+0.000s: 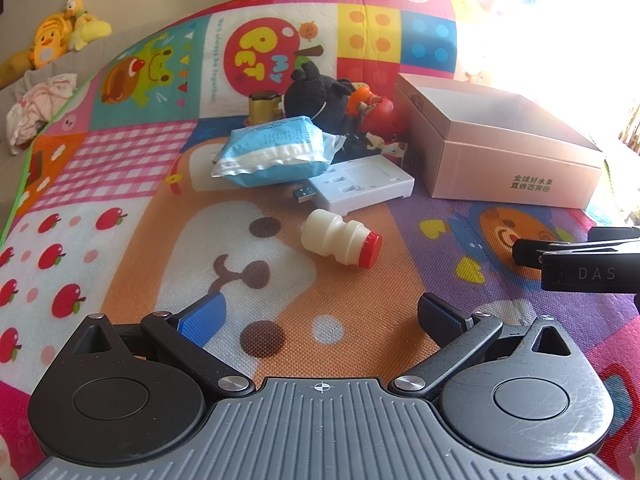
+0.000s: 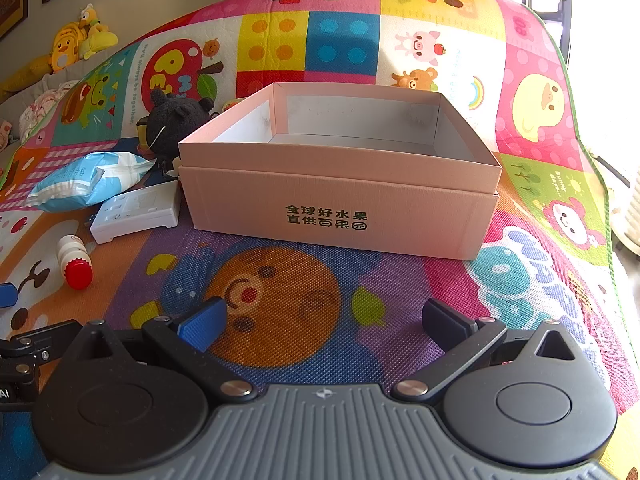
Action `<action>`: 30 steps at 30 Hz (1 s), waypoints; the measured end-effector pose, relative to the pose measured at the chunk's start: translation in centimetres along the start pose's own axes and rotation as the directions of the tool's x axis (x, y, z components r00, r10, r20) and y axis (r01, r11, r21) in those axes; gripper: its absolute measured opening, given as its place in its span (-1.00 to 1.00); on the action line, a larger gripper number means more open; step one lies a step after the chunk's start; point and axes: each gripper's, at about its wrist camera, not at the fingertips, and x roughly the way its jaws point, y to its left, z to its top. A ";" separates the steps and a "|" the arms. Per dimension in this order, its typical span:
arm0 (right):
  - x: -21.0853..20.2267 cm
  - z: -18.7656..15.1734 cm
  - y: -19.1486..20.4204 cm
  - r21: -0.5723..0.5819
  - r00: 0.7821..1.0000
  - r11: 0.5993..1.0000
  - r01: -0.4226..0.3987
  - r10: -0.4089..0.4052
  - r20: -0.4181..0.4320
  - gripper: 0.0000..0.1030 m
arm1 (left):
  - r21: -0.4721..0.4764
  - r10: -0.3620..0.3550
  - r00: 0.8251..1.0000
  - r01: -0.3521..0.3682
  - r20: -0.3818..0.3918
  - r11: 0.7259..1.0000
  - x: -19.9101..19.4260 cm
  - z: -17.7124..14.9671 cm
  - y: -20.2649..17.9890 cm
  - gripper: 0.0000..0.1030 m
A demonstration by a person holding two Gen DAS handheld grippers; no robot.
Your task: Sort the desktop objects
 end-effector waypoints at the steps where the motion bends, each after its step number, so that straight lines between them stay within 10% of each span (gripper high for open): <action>1: 0.0 0.0 0.0 0.001 1.000 1.000 0.000 0.000 0.000 1.00 | -0.001 -0.001 1.000 0.001 0.000 1.000 0.0 0.0 0.0 1.00; 30: -1.5 -0.5 -0.1 -0.028 0.995 0.999 -0.038 0.036 -0.088 1.00 | 0.014 -0.011 1.000 0.012 -0.023 1.000 0.0 -0.2 0.3 1.00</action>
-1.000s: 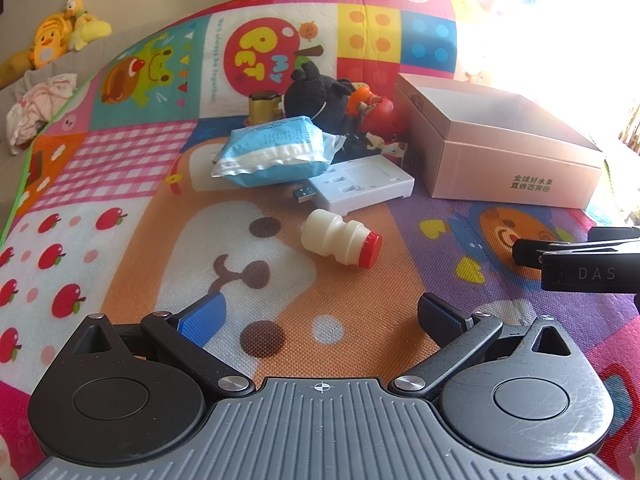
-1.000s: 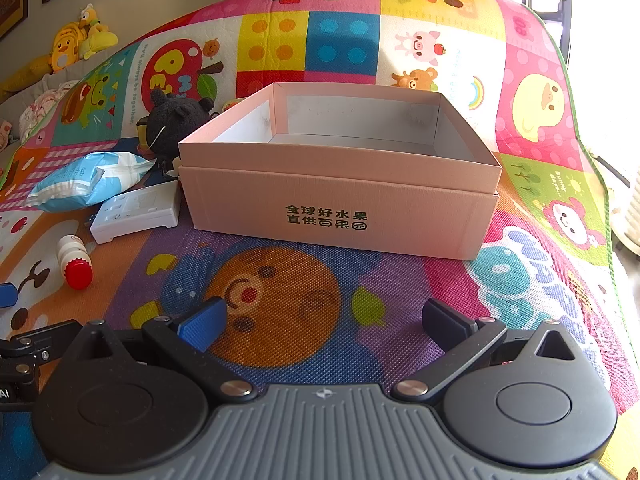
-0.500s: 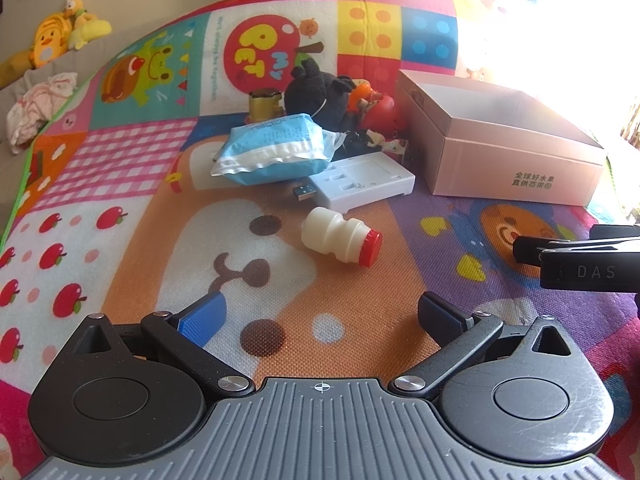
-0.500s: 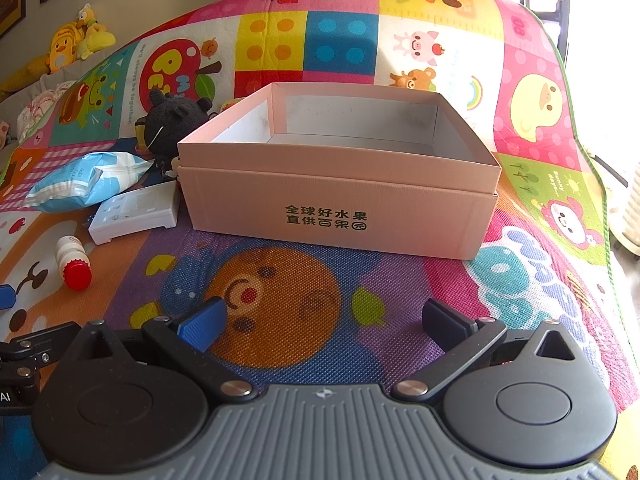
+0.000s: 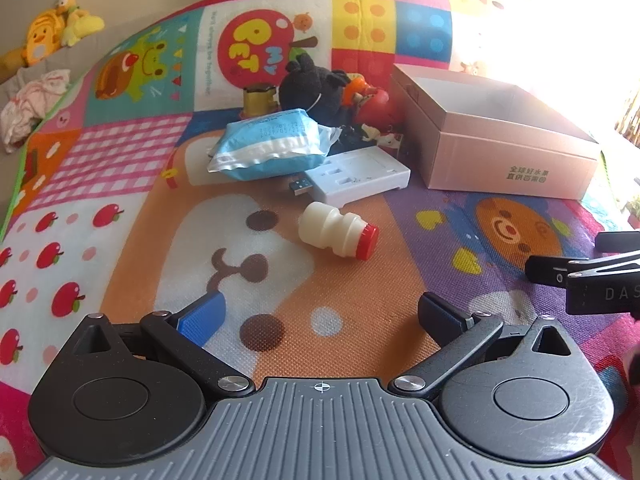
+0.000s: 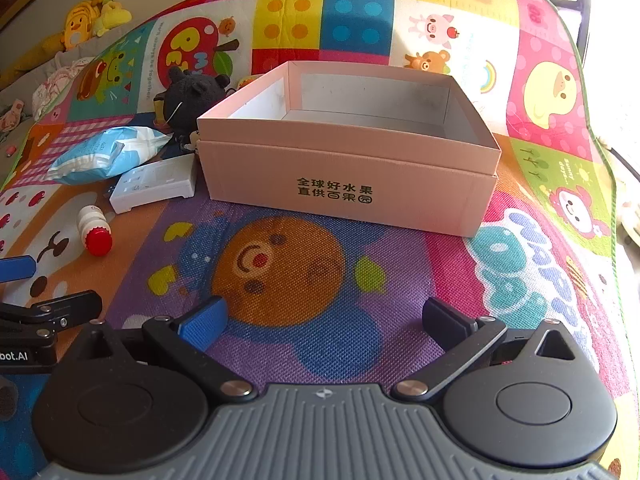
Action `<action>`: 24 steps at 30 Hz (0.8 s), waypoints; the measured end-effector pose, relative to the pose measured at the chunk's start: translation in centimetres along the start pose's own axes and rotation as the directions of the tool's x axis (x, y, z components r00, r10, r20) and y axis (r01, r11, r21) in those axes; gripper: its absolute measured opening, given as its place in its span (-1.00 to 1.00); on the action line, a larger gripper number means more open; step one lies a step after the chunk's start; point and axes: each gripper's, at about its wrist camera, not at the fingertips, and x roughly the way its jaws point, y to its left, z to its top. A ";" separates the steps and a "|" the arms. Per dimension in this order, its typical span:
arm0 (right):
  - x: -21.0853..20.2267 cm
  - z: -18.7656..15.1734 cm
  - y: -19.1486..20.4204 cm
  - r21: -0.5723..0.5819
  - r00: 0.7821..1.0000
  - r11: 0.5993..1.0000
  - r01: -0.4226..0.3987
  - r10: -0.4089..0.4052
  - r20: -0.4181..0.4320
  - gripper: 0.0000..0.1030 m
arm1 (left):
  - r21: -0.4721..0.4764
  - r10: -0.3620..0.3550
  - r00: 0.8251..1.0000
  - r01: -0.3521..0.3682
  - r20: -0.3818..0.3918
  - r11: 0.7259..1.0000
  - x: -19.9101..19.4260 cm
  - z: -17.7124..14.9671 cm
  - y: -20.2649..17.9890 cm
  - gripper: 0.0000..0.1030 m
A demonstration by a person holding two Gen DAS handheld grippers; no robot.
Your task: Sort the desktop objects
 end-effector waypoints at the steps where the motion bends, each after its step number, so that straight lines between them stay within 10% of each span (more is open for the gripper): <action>1: 0.0 0.0 0.0 0.000 1.000 1.000 0.000 0.000 0.000 1.00 | -0.002 0.001 1.000 -0.001 0.002 1.000 0.0 0.0 0.0 1.00; 24: -1.7 -0.5 -0.8 -0.081 0.995 0.993 -0.082 0.086 0.054 1.00 | -0.033 0.031 0.999 -0.031 0.010 0.999 -0.6 1.0 0.4 1.00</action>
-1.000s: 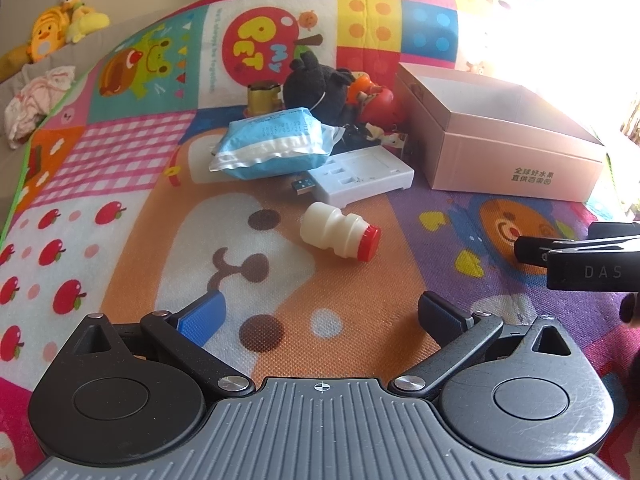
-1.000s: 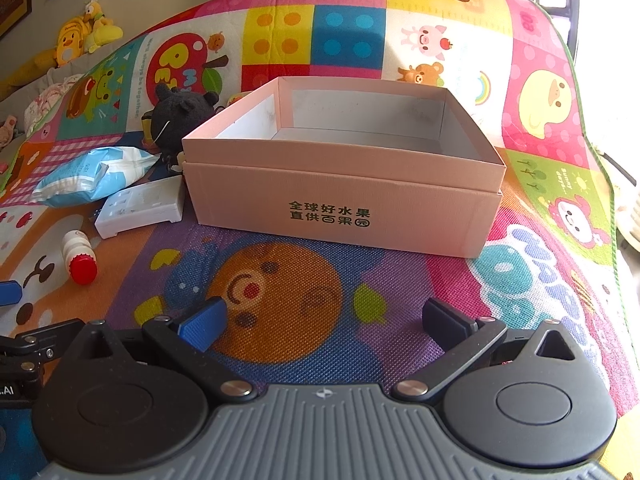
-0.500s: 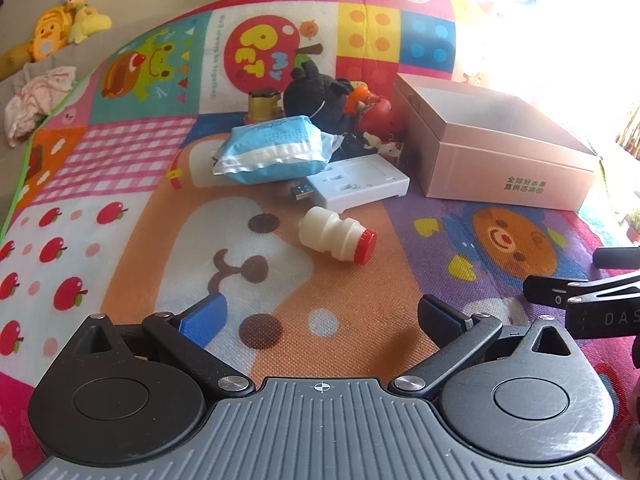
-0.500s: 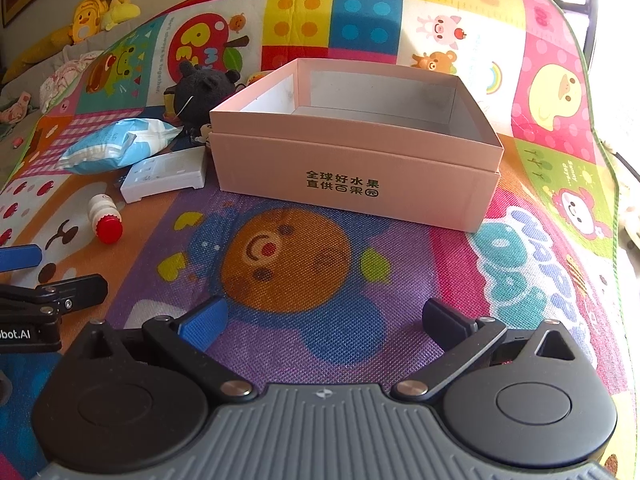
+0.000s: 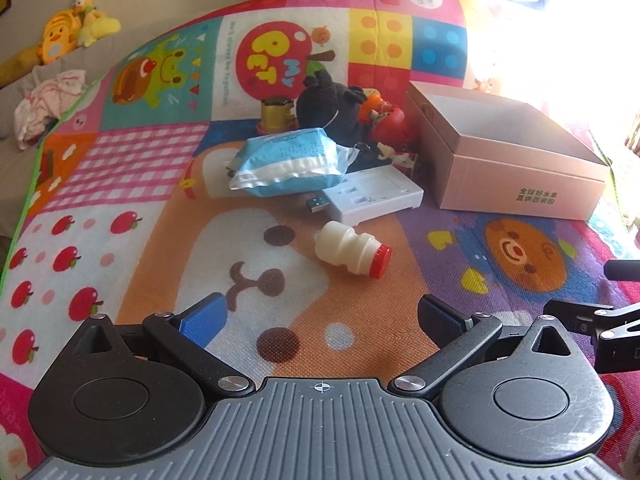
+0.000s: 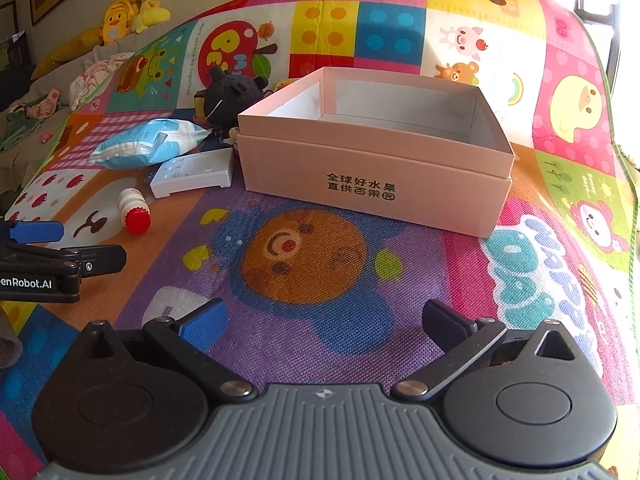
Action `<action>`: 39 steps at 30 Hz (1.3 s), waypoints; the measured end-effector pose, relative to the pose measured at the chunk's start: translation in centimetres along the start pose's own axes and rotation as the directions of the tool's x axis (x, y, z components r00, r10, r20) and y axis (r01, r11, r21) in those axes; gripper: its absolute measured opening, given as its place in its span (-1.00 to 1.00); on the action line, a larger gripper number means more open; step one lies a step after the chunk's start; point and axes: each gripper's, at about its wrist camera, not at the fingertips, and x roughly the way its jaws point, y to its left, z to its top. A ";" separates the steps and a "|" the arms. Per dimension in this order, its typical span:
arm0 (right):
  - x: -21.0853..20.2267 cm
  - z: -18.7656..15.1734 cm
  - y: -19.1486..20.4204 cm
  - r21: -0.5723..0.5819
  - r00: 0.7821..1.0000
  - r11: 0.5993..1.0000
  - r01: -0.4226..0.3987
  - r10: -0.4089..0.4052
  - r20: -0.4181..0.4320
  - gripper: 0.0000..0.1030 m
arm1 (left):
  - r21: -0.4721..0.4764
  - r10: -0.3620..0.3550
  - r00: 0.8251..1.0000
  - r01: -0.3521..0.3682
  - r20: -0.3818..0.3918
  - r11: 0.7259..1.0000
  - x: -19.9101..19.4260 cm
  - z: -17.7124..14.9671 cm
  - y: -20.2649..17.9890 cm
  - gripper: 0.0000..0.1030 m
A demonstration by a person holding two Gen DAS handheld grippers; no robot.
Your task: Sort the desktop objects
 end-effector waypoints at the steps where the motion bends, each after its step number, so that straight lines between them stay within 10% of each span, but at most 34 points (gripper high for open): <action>1: -0.3 0.2 -0.2 -0.006 0.999 1.000 0.019 -0.019 0.025 1.00 | 0.001 0.001 1.000 -0.001 -0.002 1.000 0.1 0.0 0.0 1.00; 9: -1.3 4.6 -5.9 0.225 0.949 0.954 0.196 -0.242 0.200 0.97 | -0.009 -0.006 1.000 0.006 -0.013 1.000 0.9 0.4 0.3 1.00; 15: 2.1 8.0 -8.6 0.306 0.894 0.899 0.315 -0.389 0.223 0.30 | -0.011 -0.036 0.999 0.036 -0.005 0.999 0.8 0.6 0.3 1.00; 22: 7.3 10.2 -7.7 0.143 0.936 0.948 0.283 -0.306 0.176 -0.18 | 0.005 -0.065 0.998 0.065 0.010 0.998 0.8 0.5 0.8 1.00; 33: 8.8 12.3 -4.4 -0.071 0.929 0.963 0.261 -0.231 0.290 -0.14 | 0.032 -0.086 0.996 0.085 0.012 0.996 1.5 0.8 0.6 1.00; 36: 5.4 12.1 -3.3 -0.021 0.909 0.969 0.245 -0.223 0.352 0.31 | 0.031 -0.070 0.997 0.070 0.026 0.997 1.4 0.9 1.0 1.00; 39: 2.2 11.1 -0.9 -0.067 0.939 0.994 0.084 -0.057 0.340 0.58 | -0.020 -0.015 0.999 0.015 0.037 1.000 1.7 1.4 2.1 1.00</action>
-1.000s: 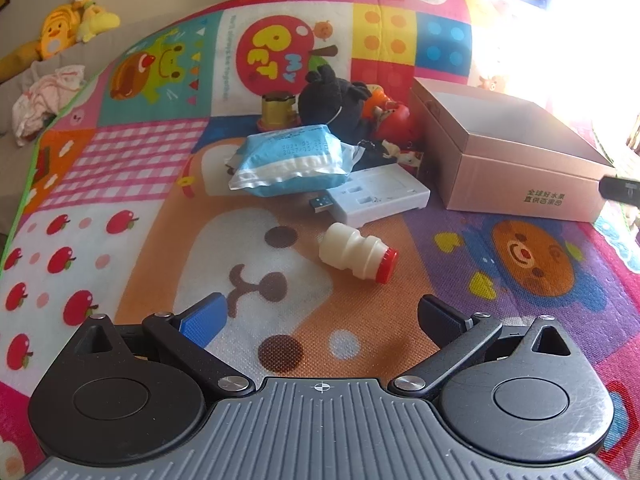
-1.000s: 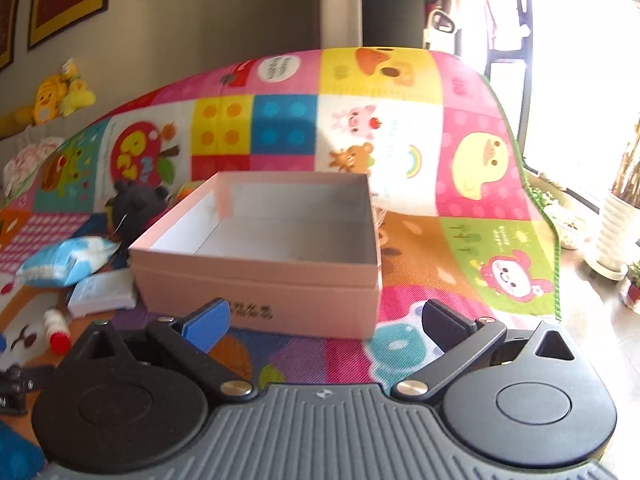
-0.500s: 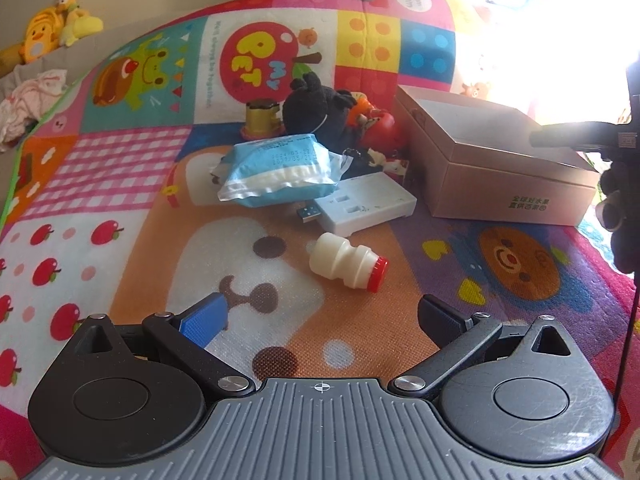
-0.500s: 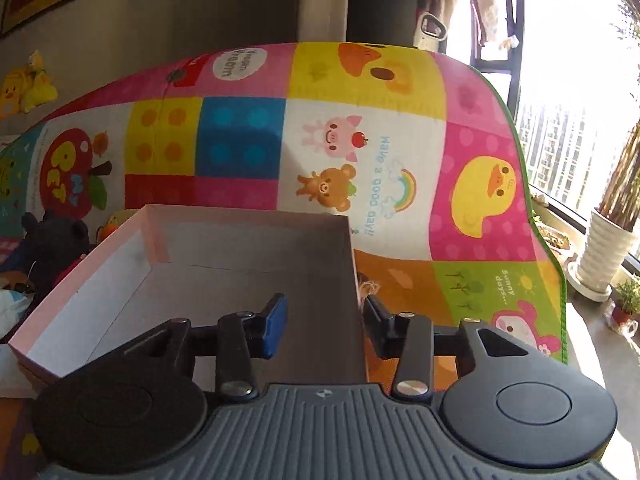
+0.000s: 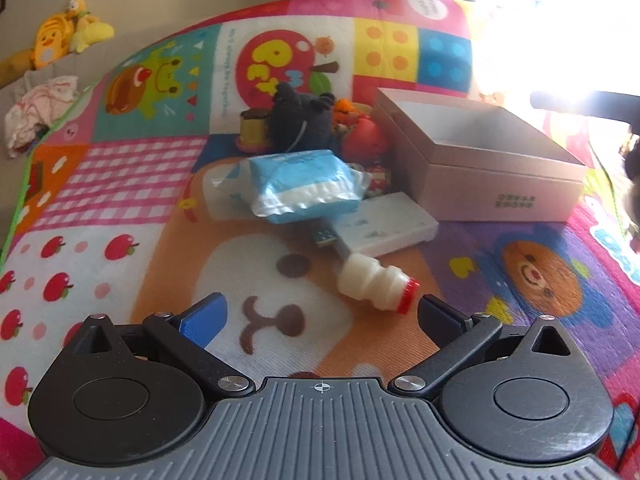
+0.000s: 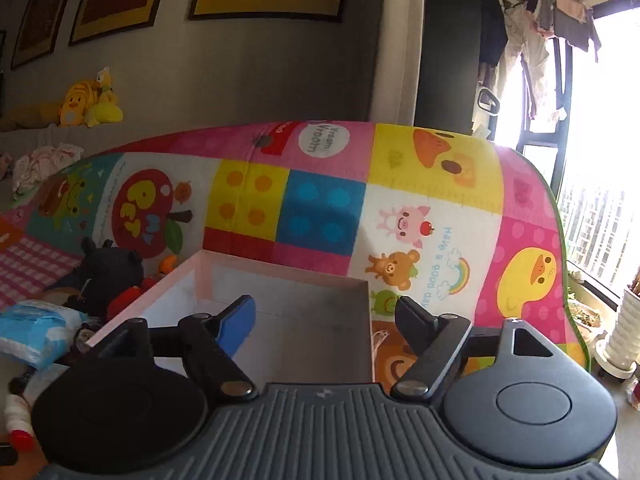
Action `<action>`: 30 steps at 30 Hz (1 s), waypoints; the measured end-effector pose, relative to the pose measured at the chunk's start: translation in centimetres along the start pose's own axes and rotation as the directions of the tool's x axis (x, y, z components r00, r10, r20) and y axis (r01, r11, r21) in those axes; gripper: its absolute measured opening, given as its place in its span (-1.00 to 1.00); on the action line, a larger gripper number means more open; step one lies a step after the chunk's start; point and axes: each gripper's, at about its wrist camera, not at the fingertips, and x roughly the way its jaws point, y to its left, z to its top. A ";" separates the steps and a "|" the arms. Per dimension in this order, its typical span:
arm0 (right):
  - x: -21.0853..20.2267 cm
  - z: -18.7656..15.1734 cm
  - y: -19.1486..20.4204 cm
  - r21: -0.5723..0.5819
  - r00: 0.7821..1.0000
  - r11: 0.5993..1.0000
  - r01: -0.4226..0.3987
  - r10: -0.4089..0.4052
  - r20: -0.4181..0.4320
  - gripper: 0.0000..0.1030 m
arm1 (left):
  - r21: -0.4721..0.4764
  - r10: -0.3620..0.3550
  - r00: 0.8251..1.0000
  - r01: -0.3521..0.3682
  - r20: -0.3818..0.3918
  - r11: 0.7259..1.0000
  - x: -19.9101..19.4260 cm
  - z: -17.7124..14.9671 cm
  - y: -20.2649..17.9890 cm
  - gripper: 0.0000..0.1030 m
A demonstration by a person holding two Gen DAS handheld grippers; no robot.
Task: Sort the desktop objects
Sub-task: 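Lower the right tool onto the white USB charger and close on it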
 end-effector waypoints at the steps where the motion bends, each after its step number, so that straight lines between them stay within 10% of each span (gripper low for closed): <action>1: -0.7 -0.3 1.0 0.000 0.997 0.997 -0.075 0.075 -0.036 0.61 | -0.026 0.021 1.000 -0.021 0.003 0.999 0.1 0.3 0.5 1.00; 5: -1.6 -2.4 6.1 -0.024 0.943 0.954 -0.298 0.290 -0.164 0.66 | -0.130 0.106 0.994 -0.102 0.026 0.986 -0.3 1.4 3.1 1.00; 15: 5.0 -3.6 11.3 0.169 0.881 0.948 -0.269 0.313 -0.353 0.67 | -0.236 0.172 0.981 -0.146 0.094 0.961 -2.9 1.3 7.7 1.00; 24: 2.9 -4.4 10.9 0.082 0.868 0.949 -0.305 0.313 -0.385 0.50 | -0.172 0.080 0.994 -0.066 0.075 0.983 -2.9 0.3 6.4 1.00; 30: -2.8 -6.5 6.0 -0.016 0.920 0.971 -0.240 0.222 -0.321 0.50 | -0.046 -0.051 0.998 0.053 0.041 0.998 -2.1 -0.3 3.0 1.00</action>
